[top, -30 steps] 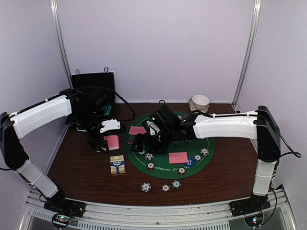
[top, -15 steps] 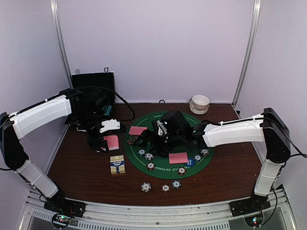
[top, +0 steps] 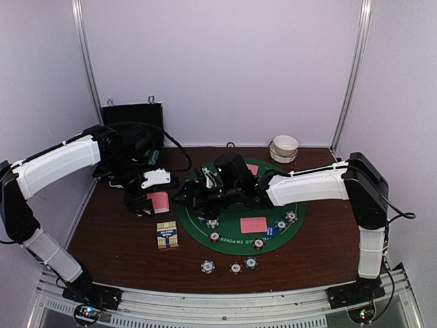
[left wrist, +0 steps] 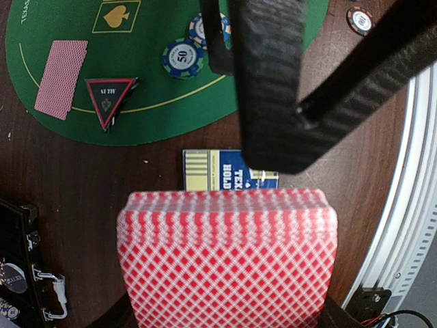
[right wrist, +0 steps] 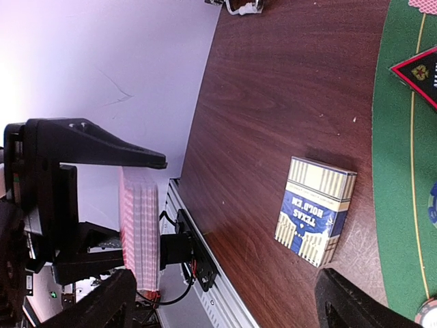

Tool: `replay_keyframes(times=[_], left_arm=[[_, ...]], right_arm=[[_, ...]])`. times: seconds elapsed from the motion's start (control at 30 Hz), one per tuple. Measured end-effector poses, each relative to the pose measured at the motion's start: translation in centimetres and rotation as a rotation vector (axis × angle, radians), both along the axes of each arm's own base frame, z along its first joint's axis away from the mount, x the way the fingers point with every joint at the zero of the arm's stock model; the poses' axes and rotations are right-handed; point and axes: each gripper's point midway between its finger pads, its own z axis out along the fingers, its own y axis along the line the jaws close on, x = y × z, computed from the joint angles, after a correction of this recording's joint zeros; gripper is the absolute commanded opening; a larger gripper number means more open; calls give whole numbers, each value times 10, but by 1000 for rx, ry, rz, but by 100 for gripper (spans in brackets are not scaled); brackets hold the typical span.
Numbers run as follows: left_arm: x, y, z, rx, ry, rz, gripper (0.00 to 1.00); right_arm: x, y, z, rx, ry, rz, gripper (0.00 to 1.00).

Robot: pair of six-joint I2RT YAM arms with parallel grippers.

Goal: Distribute texas hold em gaming equipment

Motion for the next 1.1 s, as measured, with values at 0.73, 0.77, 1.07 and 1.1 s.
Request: replay_keyframes(times=[0.73,0.77,1.07,1.1], left_arm=[[0,-3,6,-21,5,11,0],[1,-2,6,-21,5,15,0],[2,4,6,-13,17,38,0],[1,4,6,-13,18,37,0]], right_arm=[[0,29,12,114,-17,88,91],[1,30,11,114,-16,90,92],[0,45,5,131,-2,130,92],[0,45,5,134,-1,131,92]])
